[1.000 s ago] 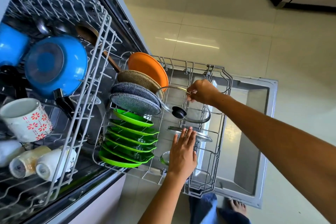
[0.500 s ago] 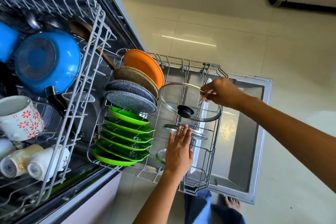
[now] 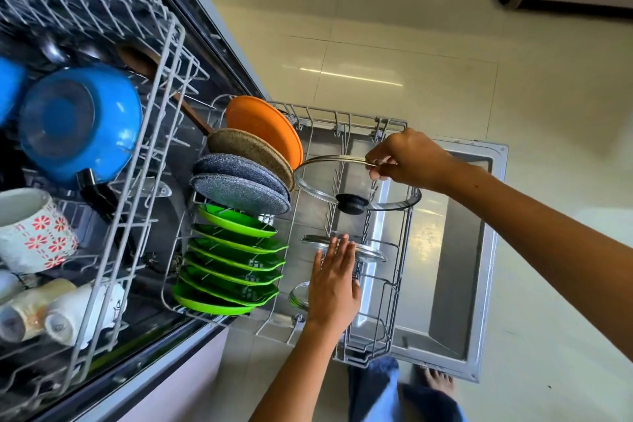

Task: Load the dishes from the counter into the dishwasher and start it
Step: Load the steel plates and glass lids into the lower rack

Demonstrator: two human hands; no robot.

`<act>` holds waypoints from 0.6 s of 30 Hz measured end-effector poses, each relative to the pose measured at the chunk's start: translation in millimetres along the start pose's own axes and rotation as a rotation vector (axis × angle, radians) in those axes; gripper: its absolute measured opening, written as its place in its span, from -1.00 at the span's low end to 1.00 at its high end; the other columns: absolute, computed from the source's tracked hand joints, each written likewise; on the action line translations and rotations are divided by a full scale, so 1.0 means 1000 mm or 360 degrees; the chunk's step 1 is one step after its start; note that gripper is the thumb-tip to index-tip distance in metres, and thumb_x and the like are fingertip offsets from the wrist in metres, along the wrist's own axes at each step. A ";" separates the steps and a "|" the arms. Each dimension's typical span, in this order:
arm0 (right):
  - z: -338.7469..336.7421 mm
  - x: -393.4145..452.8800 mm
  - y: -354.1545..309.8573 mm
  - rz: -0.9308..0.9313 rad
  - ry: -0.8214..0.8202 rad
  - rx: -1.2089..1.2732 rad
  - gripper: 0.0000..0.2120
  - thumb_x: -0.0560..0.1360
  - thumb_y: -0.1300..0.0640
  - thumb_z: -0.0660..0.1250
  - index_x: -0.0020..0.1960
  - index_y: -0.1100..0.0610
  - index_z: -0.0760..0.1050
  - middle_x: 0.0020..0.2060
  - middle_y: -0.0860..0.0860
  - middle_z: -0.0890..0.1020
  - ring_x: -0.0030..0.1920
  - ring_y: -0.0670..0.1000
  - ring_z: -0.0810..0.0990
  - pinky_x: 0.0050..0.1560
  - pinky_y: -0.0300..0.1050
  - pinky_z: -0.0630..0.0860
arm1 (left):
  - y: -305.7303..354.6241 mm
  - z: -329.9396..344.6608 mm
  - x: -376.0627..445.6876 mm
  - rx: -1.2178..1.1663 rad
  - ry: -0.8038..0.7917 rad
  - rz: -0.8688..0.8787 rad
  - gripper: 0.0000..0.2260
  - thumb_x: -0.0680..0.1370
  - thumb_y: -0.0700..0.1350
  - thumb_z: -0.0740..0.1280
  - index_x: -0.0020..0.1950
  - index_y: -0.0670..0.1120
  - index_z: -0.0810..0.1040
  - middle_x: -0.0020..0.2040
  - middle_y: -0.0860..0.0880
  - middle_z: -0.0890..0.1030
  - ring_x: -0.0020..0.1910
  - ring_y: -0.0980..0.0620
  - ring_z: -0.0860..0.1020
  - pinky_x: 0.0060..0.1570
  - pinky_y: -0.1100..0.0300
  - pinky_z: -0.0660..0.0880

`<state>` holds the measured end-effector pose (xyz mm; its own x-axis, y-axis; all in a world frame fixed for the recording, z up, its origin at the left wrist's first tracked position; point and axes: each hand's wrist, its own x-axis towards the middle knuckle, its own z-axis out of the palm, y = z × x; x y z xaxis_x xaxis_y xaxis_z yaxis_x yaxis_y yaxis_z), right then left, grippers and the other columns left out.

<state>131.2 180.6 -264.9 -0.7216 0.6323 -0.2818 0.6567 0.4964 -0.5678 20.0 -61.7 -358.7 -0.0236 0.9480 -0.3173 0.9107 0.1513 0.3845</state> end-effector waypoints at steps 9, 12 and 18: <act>-0.014 -0.010 -0.007 0.0023 0.0110 0.0115 -0.79 0.45 0.18 0.41 0.06 0.20 0.62 -0.06 0.10 0.69 -0.07 0.06 0.65 0.04 0.00 0.57 | -0.001 0.004 0.000 0.0041 0.0059 0.0002 -0.27 0.34 -0.14 0.51 0.46 -0.15 0.30 0.47 -0.10 0.27 0.44 -0.10 0.25 0.46 0.03 -0.08; -0.013 -0.010 -0.007 0.0048 0.0101 0.0174 -0.83 0.46 0.17 0.40 0.02 0.21 0.64 -0.13 0.08 0.69 -0.10 0.03 0.66 0.02 -0.01 0.57 | -0.002 0.004 0.000 0.0069 0.0058 0.0011 -0.28 0.34 -0.13 0.51 0.45 -0.14 0.31 0.46 -0.10 0.28 0.43 -0.09 0.27 0.45 -0.10 0.07; 0.010 -0.004 -0.003 0.0155 -0.0006 0.0157 -0.82 0.47 0.20 0.38 0.07 0.18 0.62 -0.05 0.06 0.68 -0.04 0.02 0.65 0.04 -0.14 0.53 | -0.002 0.005 0.000 0.0061 0.0062 0.0020 -0.26 0.34 -0.13 0.51 0.46 -0.14 0.27 0.47 -0.10 0.28 0.44 -0.09 0.25 0.48 -0.01 -0.01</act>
<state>129.9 170.4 -269.7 -0.6563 0.6725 -0.3422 0.6991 0.3714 -0.6109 20.0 -63.5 -364.2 -0.0277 0.9601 -0.2783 0.9261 0.1294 0.3543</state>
